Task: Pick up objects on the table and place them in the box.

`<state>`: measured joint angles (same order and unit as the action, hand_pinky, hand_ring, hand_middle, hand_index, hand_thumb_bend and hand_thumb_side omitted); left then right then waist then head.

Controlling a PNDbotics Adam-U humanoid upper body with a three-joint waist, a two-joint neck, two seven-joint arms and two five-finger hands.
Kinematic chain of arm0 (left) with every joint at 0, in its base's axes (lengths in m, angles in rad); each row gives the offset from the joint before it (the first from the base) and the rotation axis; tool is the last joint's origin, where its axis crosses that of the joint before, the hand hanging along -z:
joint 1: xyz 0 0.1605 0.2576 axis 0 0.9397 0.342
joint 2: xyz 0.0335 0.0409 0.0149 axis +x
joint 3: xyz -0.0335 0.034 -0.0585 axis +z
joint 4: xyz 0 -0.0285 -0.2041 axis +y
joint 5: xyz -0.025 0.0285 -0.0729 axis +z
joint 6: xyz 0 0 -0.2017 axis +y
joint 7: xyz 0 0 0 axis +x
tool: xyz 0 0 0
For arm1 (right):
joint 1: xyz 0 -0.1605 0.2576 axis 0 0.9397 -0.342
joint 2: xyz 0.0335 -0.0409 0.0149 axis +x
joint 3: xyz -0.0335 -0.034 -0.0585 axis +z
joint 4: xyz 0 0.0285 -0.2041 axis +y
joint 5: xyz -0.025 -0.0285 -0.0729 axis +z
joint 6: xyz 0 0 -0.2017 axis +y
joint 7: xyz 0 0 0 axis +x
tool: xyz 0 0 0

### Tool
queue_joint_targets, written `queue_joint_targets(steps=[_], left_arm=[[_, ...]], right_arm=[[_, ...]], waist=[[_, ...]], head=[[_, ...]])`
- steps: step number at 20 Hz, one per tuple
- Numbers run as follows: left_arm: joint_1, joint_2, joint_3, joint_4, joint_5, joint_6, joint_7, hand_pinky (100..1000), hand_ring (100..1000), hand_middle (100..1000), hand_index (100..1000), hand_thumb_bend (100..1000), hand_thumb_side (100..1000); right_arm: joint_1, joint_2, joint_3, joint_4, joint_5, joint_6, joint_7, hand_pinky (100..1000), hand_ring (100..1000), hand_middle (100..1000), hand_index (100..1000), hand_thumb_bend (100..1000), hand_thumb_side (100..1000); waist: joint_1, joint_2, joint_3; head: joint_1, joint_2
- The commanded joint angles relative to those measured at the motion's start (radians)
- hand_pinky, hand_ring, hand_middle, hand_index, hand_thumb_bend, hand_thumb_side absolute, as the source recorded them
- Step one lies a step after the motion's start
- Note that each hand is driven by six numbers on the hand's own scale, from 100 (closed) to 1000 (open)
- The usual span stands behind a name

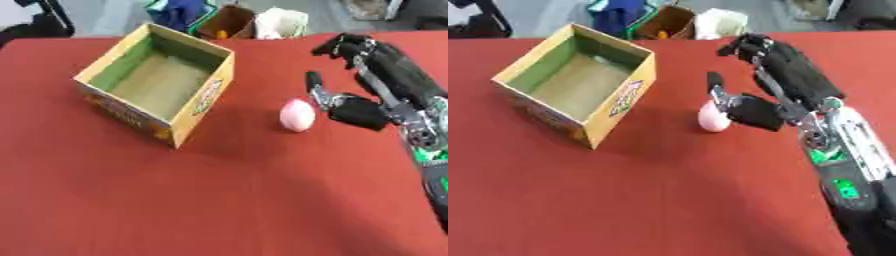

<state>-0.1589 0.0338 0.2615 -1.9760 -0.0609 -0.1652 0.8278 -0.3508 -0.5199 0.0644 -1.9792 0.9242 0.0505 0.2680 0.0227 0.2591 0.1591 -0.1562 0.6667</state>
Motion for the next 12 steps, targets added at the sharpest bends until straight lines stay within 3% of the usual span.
queue_joint_targets(steps=[1, 6, 12], left_arm=[[-0.008, 0.01, -0.001, -0.01, 0.0, 0.001, -0.004, 198, 253, 241, 341, 100, 481], [-0.008, 0.009, -0.002, -0.009, 0.003, 0.001, -0.005, 198, 253, 240, 340, 100, 481], [-0.007, 0.006, -0.004, -0.007, 0.008, -0.001, -0.009, 199, 252, 238, 339, 100, 481]], right_arm=[[-0.006, -0.046, 0.004, -0.021, 0.018, 0.013, 0.017, 609, 759, 791, 875, 303, 878], [-0.004, -0.069, 0.009, -0.021, -0.009, 0.007, 0.054, 623, 771, 805, 887, 459, 779], [-0.007, -0.088, 0.011, -0.021, -0.06, 0.007, 0.154, 631, 779, 812, 907, 545, 676]], waist=[[0.0, -0.012, 0.002], [0.0, -0.003, 0.004], [0.005, 0.012, 0.005]], head=[[-0.003, -0.003], [-0.004, 0.033], [-0.005, 0.043]])
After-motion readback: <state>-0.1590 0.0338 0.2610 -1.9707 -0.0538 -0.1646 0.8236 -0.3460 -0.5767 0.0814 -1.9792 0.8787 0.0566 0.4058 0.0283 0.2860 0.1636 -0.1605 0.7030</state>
